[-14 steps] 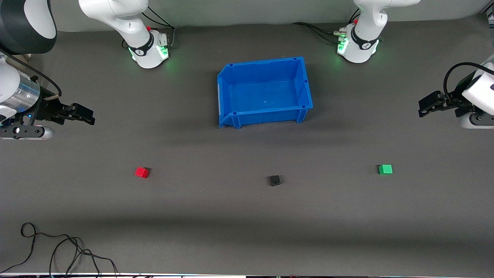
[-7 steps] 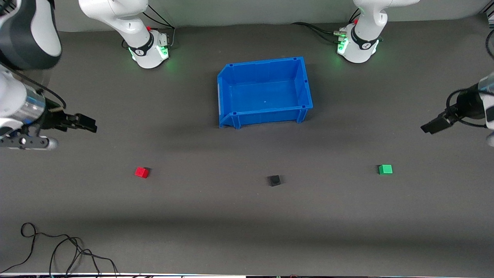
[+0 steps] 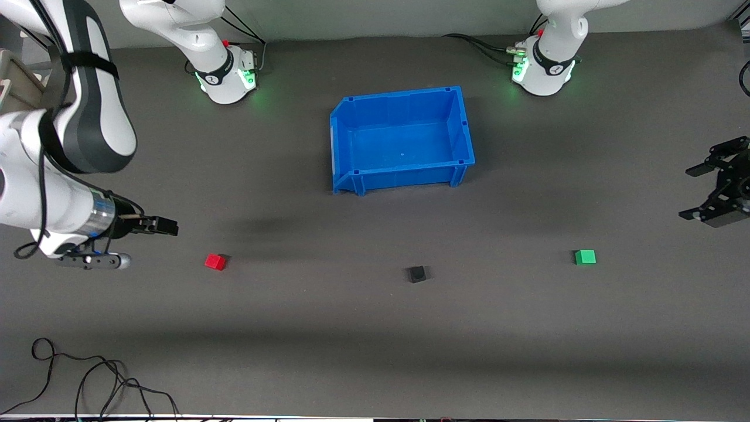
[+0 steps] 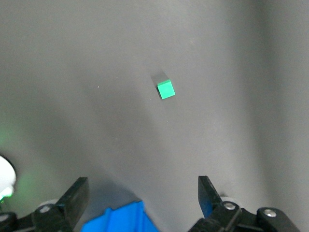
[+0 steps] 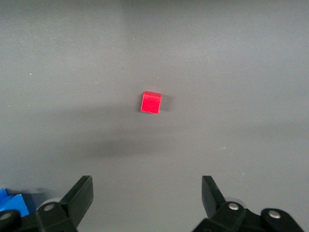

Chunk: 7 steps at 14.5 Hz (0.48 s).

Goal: Attach green and red cubes to black cube
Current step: 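Reach the right gripper to the red cube while the left gripper reaches the green cube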

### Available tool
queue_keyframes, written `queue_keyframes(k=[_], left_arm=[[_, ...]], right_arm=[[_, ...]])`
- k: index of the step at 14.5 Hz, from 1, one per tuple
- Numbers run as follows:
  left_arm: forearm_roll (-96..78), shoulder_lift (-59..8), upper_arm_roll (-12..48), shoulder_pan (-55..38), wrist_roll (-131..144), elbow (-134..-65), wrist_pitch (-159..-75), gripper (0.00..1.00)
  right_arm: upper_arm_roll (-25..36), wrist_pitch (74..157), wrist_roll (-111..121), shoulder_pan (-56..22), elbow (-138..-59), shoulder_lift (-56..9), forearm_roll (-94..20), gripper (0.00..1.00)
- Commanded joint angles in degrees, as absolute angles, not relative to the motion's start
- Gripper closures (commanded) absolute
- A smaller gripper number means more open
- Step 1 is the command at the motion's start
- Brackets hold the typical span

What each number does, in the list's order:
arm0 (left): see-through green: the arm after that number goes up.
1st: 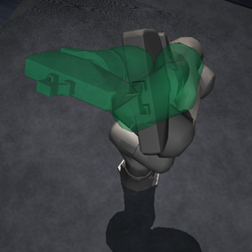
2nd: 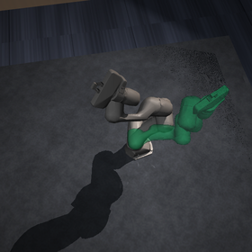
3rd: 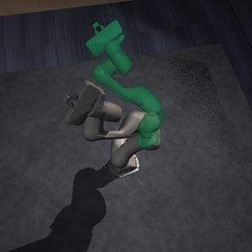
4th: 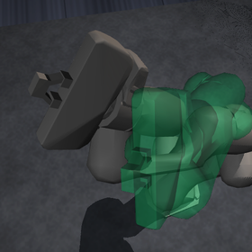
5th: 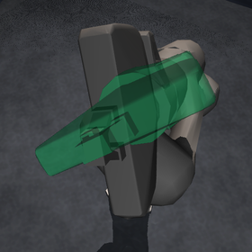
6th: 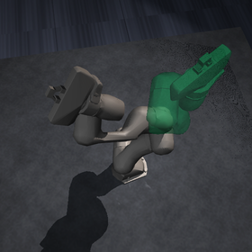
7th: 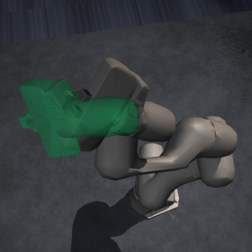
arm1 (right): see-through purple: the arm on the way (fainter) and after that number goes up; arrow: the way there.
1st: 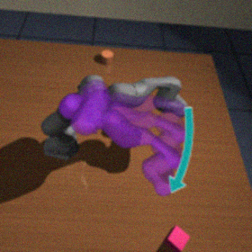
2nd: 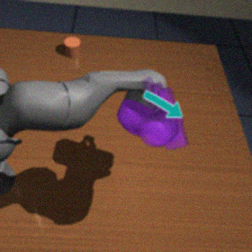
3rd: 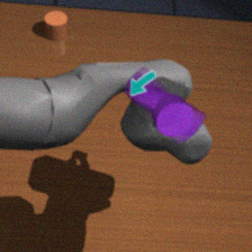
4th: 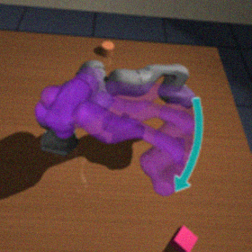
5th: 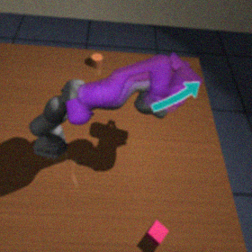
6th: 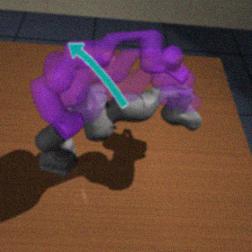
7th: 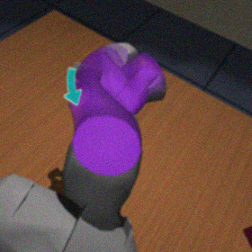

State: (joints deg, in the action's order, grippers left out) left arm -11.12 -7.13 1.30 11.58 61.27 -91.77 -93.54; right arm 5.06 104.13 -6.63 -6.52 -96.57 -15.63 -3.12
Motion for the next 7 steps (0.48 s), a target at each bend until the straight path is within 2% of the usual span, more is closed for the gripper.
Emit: queue_keyframes(k=[1,4,7], left_arm=[[-12.91,-8.43,1.85,13.27,73.61,-91.49,-95.09,0.00],[-13.97,-10.45,1.76,13.45,77.60,-92.28,-96.06,0.00],[-19.15,-10.63,1.76,15.20,78.31,-100.95,-106.57,0.00]], right_arm=[[5.45,104.33,-7.99,-6.24,-95.45,-16.52,-4.92,0.00],[5.54,103.98,-20.68,-5.45,-95.45,-16.96,-5.27,0.01],[5.54,103.45,-41.14,-5.45,-95.36,-16.96,-5.71,0.01]])
